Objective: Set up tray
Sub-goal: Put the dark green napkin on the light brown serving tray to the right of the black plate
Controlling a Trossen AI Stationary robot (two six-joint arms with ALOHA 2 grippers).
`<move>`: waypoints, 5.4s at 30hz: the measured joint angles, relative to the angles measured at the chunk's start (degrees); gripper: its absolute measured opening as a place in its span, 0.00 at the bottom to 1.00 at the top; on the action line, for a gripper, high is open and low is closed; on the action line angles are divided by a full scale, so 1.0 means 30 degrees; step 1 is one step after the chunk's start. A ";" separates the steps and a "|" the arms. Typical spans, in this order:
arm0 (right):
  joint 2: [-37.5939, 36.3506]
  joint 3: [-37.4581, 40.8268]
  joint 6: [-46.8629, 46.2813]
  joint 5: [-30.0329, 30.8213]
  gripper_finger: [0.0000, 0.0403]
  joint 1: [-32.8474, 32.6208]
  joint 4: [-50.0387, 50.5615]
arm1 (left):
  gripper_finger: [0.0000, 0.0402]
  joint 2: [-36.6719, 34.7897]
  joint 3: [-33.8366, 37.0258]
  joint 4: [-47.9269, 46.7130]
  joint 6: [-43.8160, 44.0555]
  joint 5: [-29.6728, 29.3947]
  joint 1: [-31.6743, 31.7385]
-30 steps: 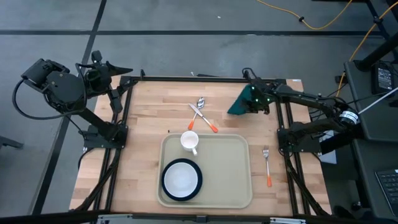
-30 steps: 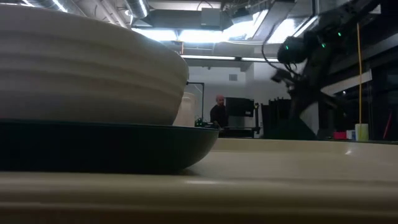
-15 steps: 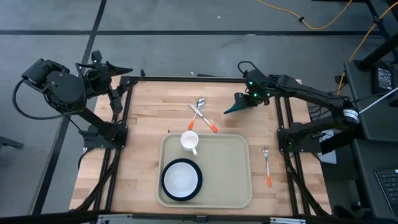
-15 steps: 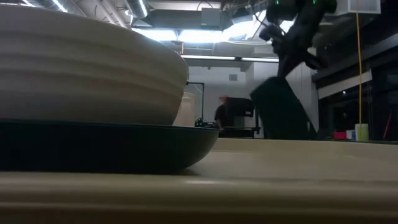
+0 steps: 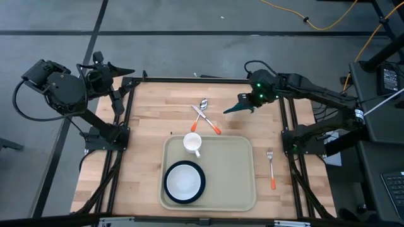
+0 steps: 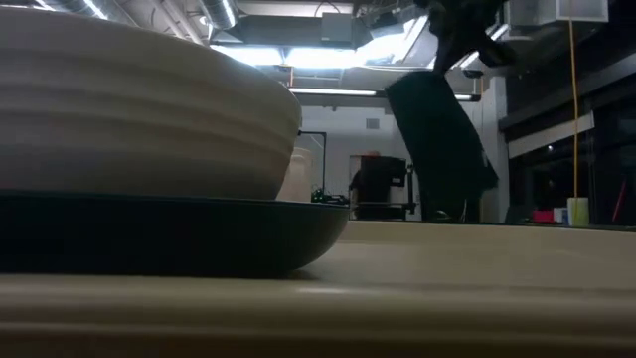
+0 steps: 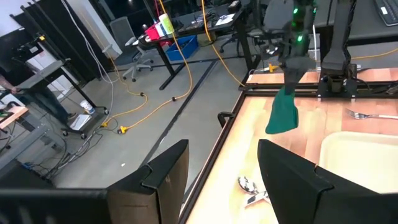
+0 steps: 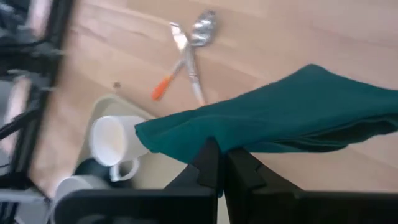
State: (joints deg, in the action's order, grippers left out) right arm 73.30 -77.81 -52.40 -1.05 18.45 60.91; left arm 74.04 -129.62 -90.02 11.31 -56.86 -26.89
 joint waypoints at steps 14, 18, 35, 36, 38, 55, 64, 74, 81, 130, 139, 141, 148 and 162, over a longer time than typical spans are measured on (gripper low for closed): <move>0.0000 -0.1861 -0.1586 0.2197 0.02 -0.4718 -0.0258 | 0.46 -0.0007 0.0000 0.0000 0.0000 -0.0007 0.0000; 0.0056 -0.1871 -0.2088 0.2973 0.02 -0.6265 -0.0482 | 0.46 -0.0007 0.0000 0.0000 0.0000 -0.0131 0.0000; 0.2197 -0.1868 -0.4023 0.5367 0.02 -1.2279 -0.0778 | 0.46 -0.0022 0.0000 0.0000 0.1537 -0.0700 0.0000; 0.2468 -0.1868 -0.4023 0.5360 0.02 -1.2426 -0.0841 | 0.46 -0.0022 0.0000 0.0000 0.1556 -0.0699 0.0000; 0.3000 -0.1868 -0.3979 0.5368 0.02 -1.2674 -0.0844 | 0.46 -0.0022 0.0000 0.0000 0.1762 -0.0692 0.0000; 0.5592 -0.1591 -0.4785 0.5943 0.02 -1.4761 -0.1140 | 0.46 -0.0007 0.0000 0.0000 0.2339 -0.0656 0.0000; 0.6215 0.0012 -0.6173 0.5360 0.02 -1.5778 -0.2218 | 0.46 -0.0004 0.0000 0.0000 0.2342 -0.0656 0.0000; 0.6215 0.1661 -0.8576 0.4898 0.02 -1.7610 -0.3347 | 0.46 -0.0002 0.0000 0.0000 0.2550 -0.0663 0.0000; 0.6215 0.3215 -1.0543 0.4595 0.02 -1.8650 -0.4985 | 0.46 -0.0005 0.0000 0.0133 0.2557 -0.0699 0.0000; 0.8757 0.7312 -1.3866 0.1411 0.02 -2.1869 -1.4209 | 0.46 -0.0001 0.0000 0.0816 0.2550 -0.1333 0.0000; 0.8757 0.7312 -1.3891 0.1466 0.02 -2.1847 -1.4063 | 0.46 0.0000 0.0000 0.0886 0.2541 -0.1326 0.0000; 0.8757 0.7312 -1.3888 0.1623 0.02 -2.1825 -1.3973 | 0.46 0.0000 0.0000 0.0962 0.2535 -0.1326 0.0000; 0.8757 0.7312 -1.3884 0.1966 0.02 -2.1516 -1.3947 | 0.46 0.0000 0.0000 0.0962 0.2522 -0.1318 0.0000; 0.8757 0.7304 -1.3822 0.2176 0.03 -2.1344 -1.3911 | 0.46 0.0000 0.0000 0.0962 0.2484 -0.1311 0.0000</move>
State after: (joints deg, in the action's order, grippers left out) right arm 99.57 -55.90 -93.86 5.48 -45.58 19.18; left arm 74.04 -129.62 -87.13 18.76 -60.80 -26.89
